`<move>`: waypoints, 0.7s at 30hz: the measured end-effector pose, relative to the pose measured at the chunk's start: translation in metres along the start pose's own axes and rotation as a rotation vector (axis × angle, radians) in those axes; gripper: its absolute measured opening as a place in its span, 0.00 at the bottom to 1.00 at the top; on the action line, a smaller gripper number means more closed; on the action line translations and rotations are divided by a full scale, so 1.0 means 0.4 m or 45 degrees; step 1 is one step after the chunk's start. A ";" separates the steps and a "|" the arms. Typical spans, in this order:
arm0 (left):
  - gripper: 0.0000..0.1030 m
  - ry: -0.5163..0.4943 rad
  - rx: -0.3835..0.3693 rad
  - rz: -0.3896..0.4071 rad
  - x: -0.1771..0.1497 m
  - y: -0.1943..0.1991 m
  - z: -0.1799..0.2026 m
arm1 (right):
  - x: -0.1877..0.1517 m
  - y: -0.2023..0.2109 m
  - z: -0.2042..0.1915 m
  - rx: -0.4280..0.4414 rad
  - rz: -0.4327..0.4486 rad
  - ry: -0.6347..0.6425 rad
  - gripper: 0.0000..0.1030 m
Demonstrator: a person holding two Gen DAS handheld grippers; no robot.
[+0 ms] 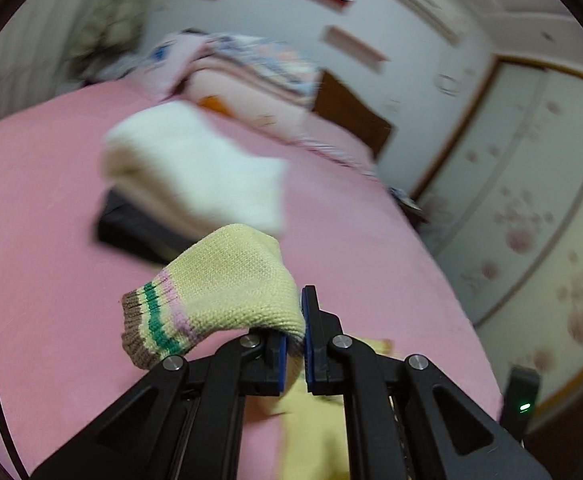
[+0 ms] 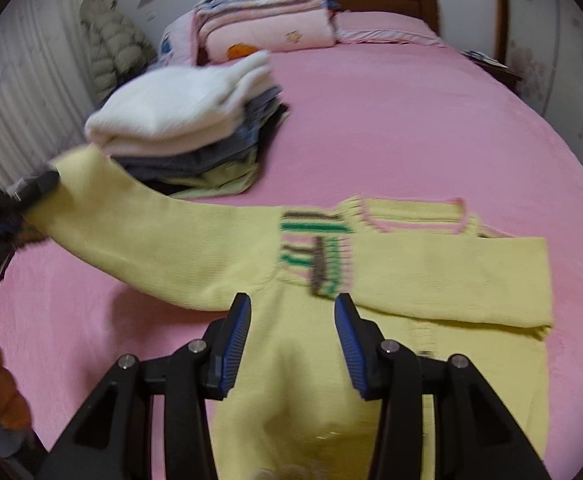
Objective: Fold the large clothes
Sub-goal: 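Fold the held sleeve across the cardigan front toward the right tool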
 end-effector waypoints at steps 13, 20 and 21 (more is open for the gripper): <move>0.13 -0.318 -0.025 -0.451 -0.297 -0.354 0.344 | -0.060 0.089 0.362 -0.125 0.033 -0.236 0.43; 0.46 -0.310 -0.058 -0.584 -0.387 -0.372 0.361 | -0.081 0.073 0.422 -0.112 0.010 -0.288 0.43; 0.47 -0.309 -0.064 -0.568 -0.378 -0.360 0.360 | -0.079 0.072 0.424 -0.109 0.011 -0.291 0.43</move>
Point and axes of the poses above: each gripper's, at about its wrist camera, not at the fingertips, and y roughly against the way its jaws point, z to its right, x to its top, the point moved 8 cm from there along -y, roughly the way its jaws point, and after that the axes turned 1 degree about x, right-handed, at the moved point
